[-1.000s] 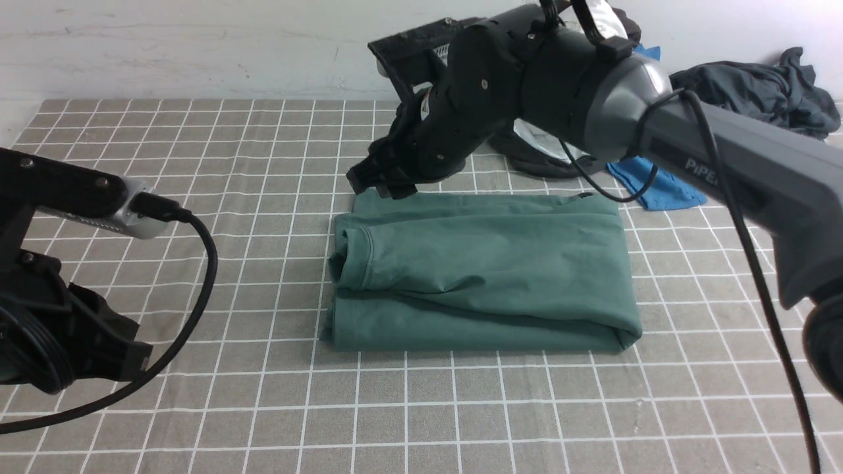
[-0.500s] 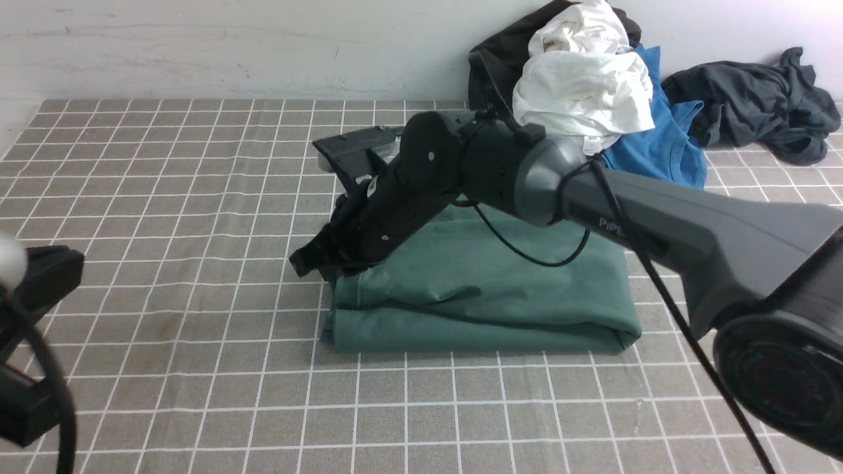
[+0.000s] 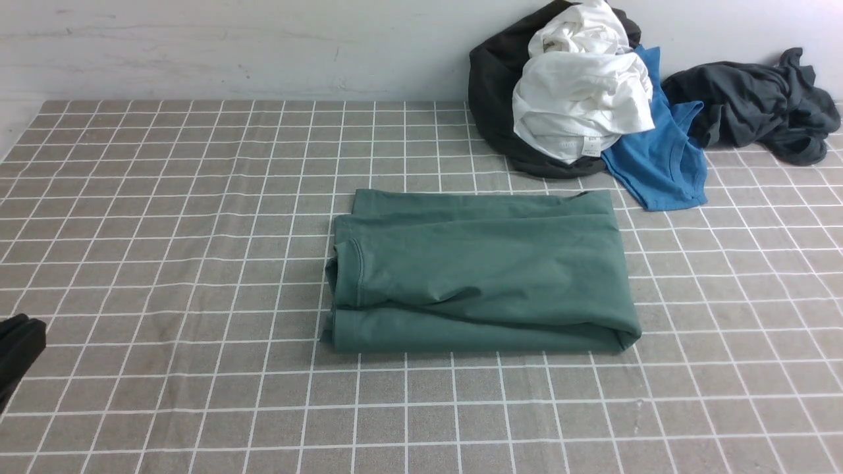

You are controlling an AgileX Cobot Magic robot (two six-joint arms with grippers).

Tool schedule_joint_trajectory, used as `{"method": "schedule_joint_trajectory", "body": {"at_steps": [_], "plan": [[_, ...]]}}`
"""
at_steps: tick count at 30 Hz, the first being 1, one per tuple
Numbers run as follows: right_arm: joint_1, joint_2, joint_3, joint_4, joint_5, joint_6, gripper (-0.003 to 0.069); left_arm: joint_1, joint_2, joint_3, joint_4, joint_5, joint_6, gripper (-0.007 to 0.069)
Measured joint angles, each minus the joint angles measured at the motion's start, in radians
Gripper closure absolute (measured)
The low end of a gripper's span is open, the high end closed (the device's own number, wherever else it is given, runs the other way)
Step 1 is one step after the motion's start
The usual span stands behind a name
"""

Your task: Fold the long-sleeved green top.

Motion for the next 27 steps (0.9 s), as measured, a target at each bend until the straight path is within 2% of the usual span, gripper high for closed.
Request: {"method": "schedule_joint_trajectory", "body": {"at_steps": [3,5,7,8,9,10,11,12,13,16,21,27], "plan": [[-0.041,-0.180,0.136,0.011,-0.031,0.023,0.0673,0.000,0.000,0.002,0.000,0.020,0.000,0.0631],[-0.046,-0.289,0.250,0.028,-0.102,0.028,0.0673,0.000,0.000,0.002,0.000,0.032,0.000,0.0631],[-0.050,-0.462,0.463,0.064,-0.265,0.041,0.0673,0.000,0.000,0.002,0.000,0.047,0.000,0.0631],[-0.050,-0.492,0.483,0.068,-0.280,0.045,0.0673,0.000,0.000,0.002,0.000,0.046,0.000,0.0631],[-0.050,-0.596,0.647,0.097,-0.409,0.061,0.0673,0.000,0.000,0.002,0.000,0.052,0.000,0.0631],[-0.050,-0.625,0.691,0.103,-0.442,0.066,0.0673,0.000,0.000,0.002,0.000,0.052,0.000,0.0631],[-0.050,-0.770,0.914,0.134,-0.617,0.098,0.0673,0.000,0.000,0.002,0.000,0.060,0.000,0.0631],[-0.050,-0.839,1.028,0.148,-0.709,0.116,0.0673,0.000,0.000,0.002,0.000,0.060,0.000,0.0631],[-0.050,-0.852,1.028,0.148,-0.709,0.119,0.0673,0.000,0.000,0.002,0.000,0.060,0.000,0.0631],[-0.050,-1.040,1.395,0.172,-1.014,0.191,0.0673,0.000,0.000,0.002,0.000,0.061,0.000,0.0631],[-0.050,-1.206,1.766,0.175,-1.215,0.259,0.0673,0.000,0.000,0.002,0.000,0.061,0.000,0.0631],[-0.050,-1.237,1.989,0.180,-1.316,0.269,0.0673,0.000,0.000,0.002,0.000,0.061,0.000,0.0631]]}}
